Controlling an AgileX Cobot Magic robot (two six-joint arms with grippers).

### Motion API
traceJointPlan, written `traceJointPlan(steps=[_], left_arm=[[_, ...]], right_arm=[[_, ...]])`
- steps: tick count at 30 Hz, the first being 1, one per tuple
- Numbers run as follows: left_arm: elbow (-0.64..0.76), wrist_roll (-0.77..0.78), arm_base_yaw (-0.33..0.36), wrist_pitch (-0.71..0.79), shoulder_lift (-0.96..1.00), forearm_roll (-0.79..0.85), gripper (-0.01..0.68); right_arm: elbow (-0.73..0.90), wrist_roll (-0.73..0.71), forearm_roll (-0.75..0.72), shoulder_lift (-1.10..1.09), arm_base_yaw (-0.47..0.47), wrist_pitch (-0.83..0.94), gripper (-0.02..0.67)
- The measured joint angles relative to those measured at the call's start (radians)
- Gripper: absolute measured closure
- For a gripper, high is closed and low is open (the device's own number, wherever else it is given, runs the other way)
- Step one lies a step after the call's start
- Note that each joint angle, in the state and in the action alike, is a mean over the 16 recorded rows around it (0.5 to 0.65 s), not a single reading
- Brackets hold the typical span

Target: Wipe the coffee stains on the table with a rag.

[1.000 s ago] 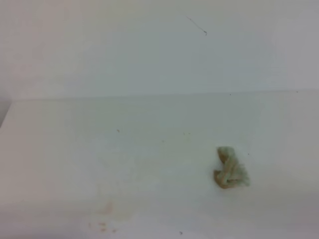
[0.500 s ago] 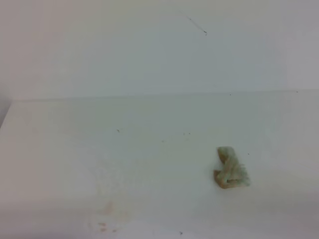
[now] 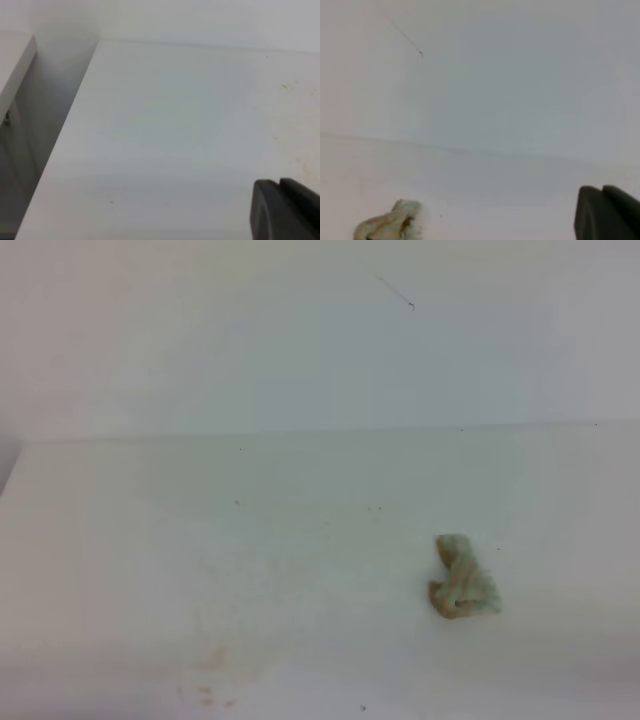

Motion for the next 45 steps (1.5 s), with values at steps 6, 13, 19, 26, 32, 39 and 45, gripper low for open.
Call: traceJointPlan(steps=[6, 13, 19, 26, 32, 39, 45], left_arm=[[0.0, 0.0, 0.0, 0.0, 0.0, 0.0, 0.672], [0.0, 0.0, 0.0, 0.0, 0.0, 0.0, 0.672], [0.0, 0.0, 0.0, 0.0, 0.0, 0.0, 0.672], [0.0, 0.0, 0.0, 0.0, 0.0, 0.0, 0.672], [0.0, 0.0, 0.0, 0.0, 0.0, 0.0, 0.672], [0.0, 0.0, 0.0, 0.0, 0.0, 0.0, 0.672], [0.0, 0.0, 0.0, 0.0, 0.0, 0.0, 0.672]], right_arm=[[0.0, 0.165, -0.034, 0.0, -0.008, 0.099, 0.646], [0.01, 0.281, -0.079, -0.003, -0.019, 0.204, 0.646], [0.011, 0.343, -0.122, -0.002, -0.031, 0.23, 0.646], [0.007, 0.4, -0.16, -0.001, -0.049, 0.22, 0.646], [0.001, 0.418, -0.168, 0.002, -0.059, 0.211, 0.646], [0.0, 0.417, -0.169, 0.002, -0.068, 0.204, 0.646], [0.0, 0.413, -0.169, 0.002, -0.069, 0.205, 0.646]])
